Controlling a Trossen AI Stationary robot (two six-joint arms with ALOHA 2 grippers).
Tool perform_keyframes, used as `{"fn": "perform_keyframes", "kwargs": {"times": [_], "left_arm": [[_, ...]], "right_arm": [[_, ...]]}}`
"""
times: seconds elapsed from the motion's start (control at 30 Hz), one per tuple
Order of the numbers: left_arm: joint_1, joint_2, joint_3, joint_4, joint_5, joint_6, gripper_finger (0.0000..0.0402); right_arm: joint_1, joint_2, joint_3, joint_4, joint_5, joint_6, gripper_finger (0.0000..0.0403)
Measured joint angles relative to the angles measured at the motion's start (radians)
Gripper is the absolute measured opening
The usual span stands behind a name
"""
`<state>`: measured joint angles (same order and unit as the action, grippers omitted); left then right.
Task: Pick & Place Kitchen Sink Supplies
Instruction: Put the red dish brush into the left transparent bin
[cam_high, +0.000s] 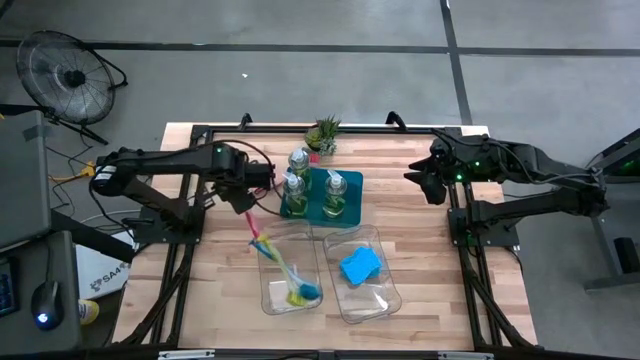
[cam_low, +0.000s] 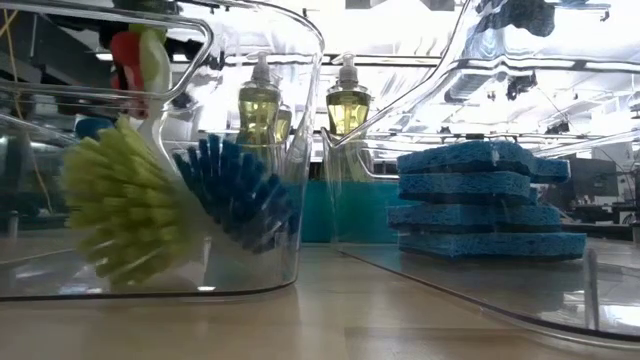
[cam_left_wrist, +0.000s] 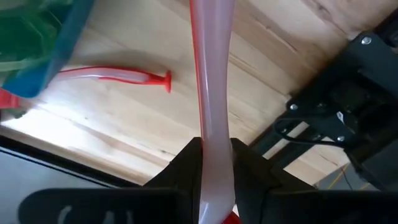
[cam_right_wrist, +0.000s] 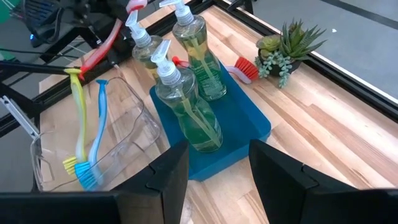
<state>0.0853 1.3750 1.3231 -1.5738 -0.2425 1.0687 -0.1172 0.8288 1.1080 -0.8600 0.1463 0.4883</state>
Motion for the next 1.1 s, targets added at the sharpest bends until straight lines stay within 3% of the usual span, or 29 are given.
{"fn": "perform_keyframes", "kwargs": {"times": [0.23, 0.43, 0.77, 0.87, 1.0, 1.1], "left_arm": [[0.0, 0.002, 0.013, 0.003, -0.046, -0.013, 0.0058], [0.001, 0.002, 0.013, 0.003, -0.303, -0.046, 0.0058], [0.0, 0.002, 0.013, 0.002, -0.668, 0.039, 0.0058], [0.0, 0.002, 0.013, 0.002, -0.681, 0.092, 0.0058], [0.0, 0.002, 0.013, 0.002, -0.611, 0.132, 0.0058], [-0.001, 0.002, 0.013, 0.003, -0.646, 0.137, 0.0058]], "right_arm": [[0.0, 0.0, 0.0, -0.005, 0.0, -0.018, 0.0162], [0.0, 0.0, 0.0, -0.006, 0.0, -0.018, 0.0162], [0.0, 0.0, 0.0, -0.006, 0.0, -0.018, 0.0162], [0.0, 0.0, 0.0, -0.006, 0.0, -0.018, 0.0162], [0.0, 0.0, 0.0, -0.013, 0.0, -0.018, 0.0162], [0.0, 0.0, 0.0, -0.018, 0.0, -0.018, 0.0162]]}}
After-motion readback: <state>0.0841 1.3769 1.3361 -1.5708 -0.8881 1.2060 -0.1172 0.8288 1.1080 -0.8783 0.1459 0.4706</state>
